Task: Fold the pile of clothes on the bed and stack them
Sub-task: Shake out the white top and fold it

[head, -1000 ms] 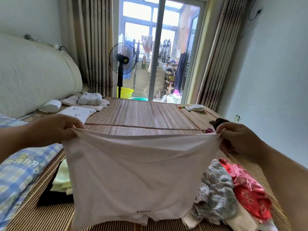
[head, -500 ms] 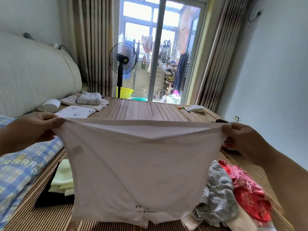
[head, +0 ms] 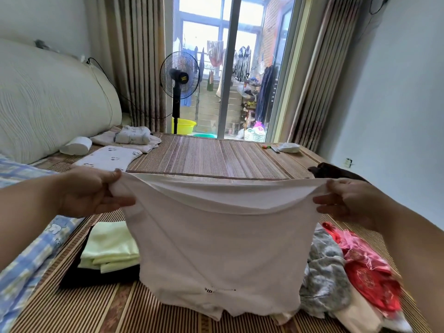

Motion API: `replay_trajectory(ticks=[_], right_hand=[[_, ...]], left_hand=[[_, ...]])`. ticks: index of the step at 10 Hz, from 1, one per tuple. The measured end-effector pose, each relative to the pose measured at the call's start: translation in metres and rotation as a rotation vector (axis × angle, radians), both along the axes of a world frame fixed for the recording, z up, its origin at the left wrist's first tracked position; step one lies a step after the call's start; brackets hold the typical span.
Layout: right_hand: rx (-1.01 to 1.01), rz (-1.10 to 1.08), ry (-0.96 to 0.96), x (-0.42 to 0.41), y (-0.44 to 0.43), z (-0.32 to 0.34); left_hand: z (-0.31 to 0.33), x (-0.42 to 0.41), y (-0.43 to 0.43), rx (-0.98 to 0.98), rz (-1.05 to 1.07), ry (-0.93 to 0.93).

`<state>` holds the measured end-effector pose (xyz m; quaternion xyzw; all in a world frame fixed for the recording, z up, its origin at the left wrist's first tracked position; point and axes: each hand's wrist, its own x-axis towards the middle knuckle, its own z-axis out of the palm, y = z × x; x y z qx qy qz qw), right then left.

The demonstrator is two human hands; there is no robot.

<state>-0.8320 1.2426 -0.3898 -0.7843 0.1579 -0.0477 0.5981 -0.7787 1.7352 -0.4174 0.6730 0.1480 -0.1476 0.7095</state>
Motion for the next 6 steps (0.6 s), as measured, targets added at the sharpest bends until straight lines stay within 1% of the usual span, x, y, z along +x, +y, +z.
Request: replay_trajectory(ticks=[1,2,3,4,5,6], right_hand=[[0.048,-0.099,-0.071,0.024,0.008,-0.009],[0.051,-0.159,-0.204,0.054,0.011,0.0],[-0.064,-0.262,-0.411,0.084,0.011,0.033],[-0.226,-0.358,-0.655,0.103,0.005,0.065],[0.084,-0.241,-0.697,0.096,0.016,0.093],[0.143,-0.232,-0.635,0.087,0.007,0.087]], left_hand=[[0.0,0.017,-0.024,0.013,0.12,-0.045],[0.018,0.049,-0.045,-0.014,0.256,-0.233],[0.052,0.084,-0.059,-0.103,0.343,-0.472],[0.094,0.111,-0.07,-0.107,0.334,-0.66],[0.129,0.12,-0.083,-0.115,0.344,-0.743],[0.129,0.109,-0.084,-0.121,0.288,-0.766]])
